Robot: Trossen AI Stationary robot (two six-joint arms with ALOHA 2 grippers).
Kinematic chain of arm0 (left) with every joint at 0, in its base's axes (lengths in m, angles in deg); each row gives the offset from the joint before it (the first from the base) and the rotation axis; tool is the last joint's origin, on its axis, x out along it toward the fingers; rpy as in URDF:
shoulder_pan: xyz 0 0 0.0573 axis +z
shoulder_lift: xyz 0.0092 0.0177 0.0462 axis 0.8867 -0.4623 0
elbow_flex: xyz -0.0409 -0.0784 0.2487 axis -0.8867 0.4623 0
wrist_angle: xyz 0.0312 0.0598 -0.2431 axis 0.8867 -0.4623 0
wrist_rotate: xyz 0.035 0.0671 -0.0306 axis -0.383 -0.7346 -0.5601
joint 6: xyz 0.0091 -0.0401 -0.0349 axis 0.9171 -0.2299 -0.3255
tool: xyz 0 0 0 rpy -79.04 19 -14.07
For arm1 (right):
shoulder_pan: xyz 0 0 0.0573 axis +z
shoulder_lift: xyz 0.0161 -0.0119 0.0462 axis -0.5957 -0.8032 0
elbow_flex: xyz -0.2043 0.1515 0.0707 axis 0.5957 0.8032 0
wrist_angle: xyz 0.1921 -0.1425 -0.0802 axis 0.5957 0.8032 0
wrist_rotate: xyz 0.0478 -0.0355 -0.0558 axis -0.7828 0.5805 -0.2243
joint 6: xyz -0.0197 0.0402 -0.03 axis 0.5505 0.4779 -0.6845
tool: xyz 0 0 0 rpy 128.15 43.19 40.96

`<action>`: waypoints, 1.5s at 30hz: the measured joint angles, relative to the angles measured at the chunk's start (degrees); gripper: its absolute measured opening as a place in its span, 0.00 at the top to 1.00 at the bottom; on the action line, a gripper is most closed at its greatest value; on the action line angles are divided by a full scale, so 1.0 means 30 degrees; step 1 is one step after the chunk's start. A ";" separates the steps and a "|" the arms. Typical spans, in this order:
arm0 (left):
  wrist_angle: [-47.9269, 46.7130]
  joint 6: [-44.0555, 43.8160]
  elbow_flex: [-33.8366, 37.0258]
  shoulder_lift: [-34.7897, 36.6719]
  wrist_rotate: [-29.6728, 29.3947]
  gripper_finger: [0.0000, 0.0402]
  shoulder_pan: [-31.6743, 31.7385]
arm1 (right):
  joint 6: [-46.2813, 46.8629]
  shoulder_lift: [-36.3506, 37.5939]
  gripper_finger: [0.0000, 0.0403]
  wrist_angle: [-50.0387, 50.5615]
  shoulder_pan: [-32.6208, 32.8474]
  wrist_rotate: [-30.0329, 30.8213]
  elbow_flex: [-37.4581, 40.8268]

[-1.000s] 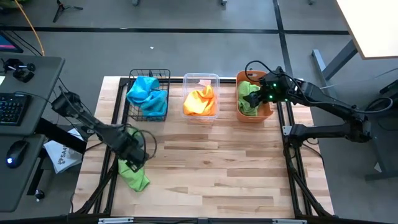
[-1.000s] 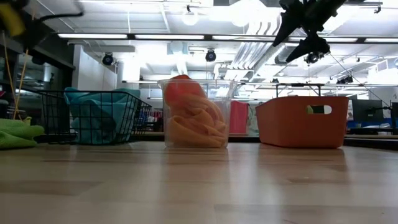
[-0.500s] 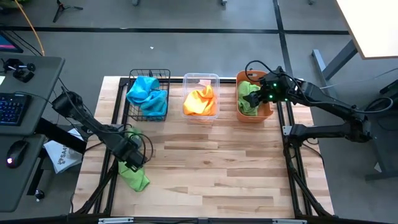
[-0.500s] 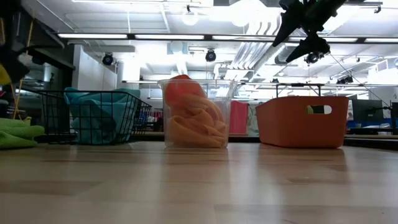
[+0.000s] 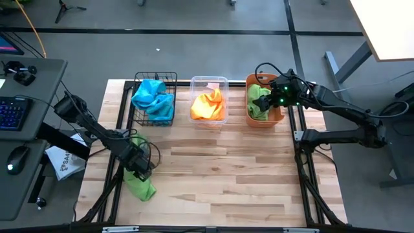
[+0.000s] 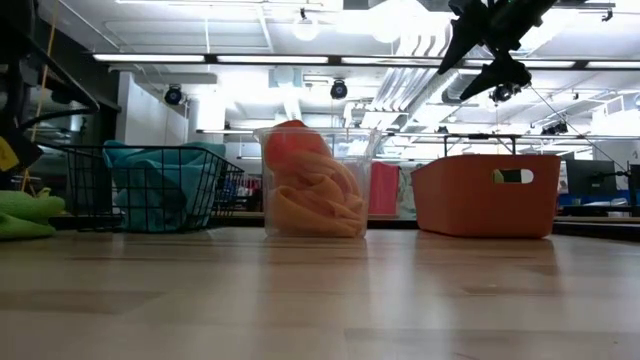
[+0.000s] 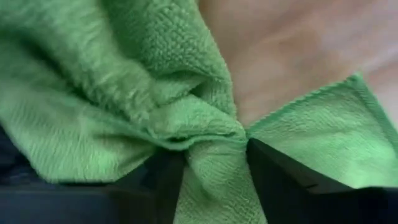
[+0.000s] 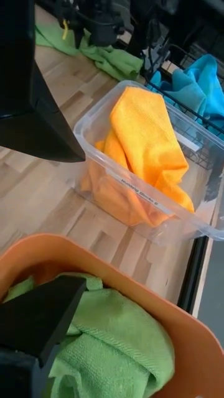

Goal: Sort microfiber towel by color & place in baskets
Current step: Put the green towel into the orange bin

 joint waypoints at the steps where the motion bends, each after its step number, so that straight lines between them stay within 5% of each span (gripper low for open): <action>1: 0.0668 0.0158 0.0104 0.0014 0.0196 0.62 0.0000 | 0.0025 0.0001 0.23 0.0000 0.0000 -0.0078 0.0000; 7: 0.4275 0.0101 0.0231 0.0027 -0.0868 0.96 -0.0016 | 0.0333 0.0405 0.23 -0.0147 0.0059 -0.1550 0.0007; 13: 0.8487 0.1766 -0.1180 0.0158 -0.2164 0.99 0.0473 | 0.1291 0.1987 0.23 -0.1776 0.0985 -0.2323 0.0007; 18: 0.6908 0.5907 -0.5158 0.1293 -0.0784 0.99 0.2210 | 0.1881 0.3774 0.23 -0.4033 0.1974 -0.2335 0.0007; 24: 0.5572 1.2900 -1.0662 0.1240 -0.2481 1.00 0.6485 | 0.1677 0.5180 0.23 -0.5880 0.2878 -0.1256 0.0007; 34: 0.7806 2.3127 -1.9837 -0.6162 -0.2539 1.00 1.2391 | 0.0508 0.5174 0.23 -0.7947 0.3432 0.0308 0.0007; 45: 1.4467 2.7163 -2.7177 -1.3844 -0.3301 1.00 1.4932 | -0.2235 0.5421 0.23 -1.5503 0.3424 0.0383 0.0007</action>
